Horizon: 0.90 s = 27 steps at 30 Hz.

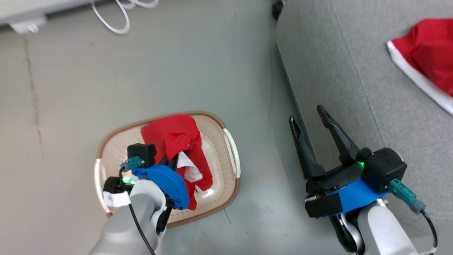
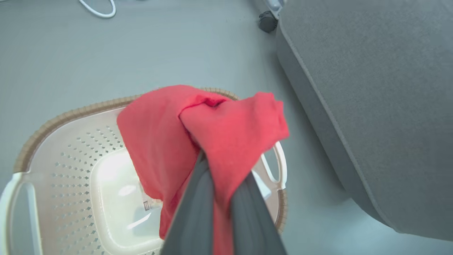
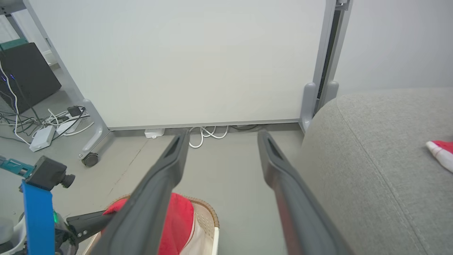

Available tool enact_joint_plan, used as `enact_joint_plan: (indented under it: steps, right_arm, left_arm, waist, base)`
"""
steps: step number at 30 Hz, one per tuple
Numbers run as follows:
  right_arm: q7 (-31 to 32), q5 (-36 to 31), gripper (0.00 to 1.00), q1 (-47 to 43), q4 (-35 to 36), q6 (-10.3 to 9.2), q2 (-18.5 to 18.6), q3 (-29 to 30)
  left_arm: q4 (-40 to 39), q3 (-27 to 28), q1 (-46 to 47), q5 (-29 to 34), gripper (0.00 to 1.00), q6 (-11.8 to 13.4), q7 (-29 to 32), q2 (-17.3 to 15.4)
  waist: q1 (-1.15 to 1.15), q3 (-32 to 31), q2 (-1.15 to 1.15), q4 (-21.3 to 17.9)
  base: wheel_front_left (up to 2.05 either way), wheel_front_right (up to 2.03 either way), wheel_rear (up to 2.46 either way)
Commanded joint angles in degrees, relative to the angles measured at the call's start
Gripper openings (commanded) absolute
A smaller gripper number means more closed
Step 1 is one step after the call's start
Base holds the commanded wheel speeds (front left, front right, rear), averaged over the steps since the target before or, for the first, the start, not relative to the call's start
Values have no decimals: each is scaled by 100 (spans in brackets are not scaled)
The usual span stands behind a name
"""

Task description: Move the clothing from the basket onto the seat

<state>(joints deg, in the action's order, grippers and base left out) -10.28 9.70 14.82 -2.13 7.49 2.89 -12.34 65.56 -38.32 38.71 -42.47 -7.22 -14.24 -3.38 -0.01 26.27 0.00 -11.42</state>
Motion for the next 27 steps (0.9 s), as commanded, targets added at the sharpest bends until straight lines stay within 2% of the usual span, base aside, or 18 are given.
enact_joint_plan:
  steps: [1, 14, 27]
  right_arm:
    - [29, -12, 100, -94, -7, 1, -1, 21]
    - [275, 83, 100, -604, -95, 1, -1, 114]
    - [443, 179, 100, -1087, -212, 1, -1, 27]
  left_arm:
    - [-69, -67, -57, -34, 0, -45, -35, 4]
    - [-860, -820, -52, -210, 0, -29, -100, 28]
    - [-1947, -1224, 312, -190, 0, -28, -103, -66]
  waist:
    - [1, -527, 0, 289]
    - [1, -1653, 0, 732]
    - [1, -2384, 0, 1014]
  base:
    - [0, 0, 0]
    - [0, 0, 0]
    - [0, 0, 0]
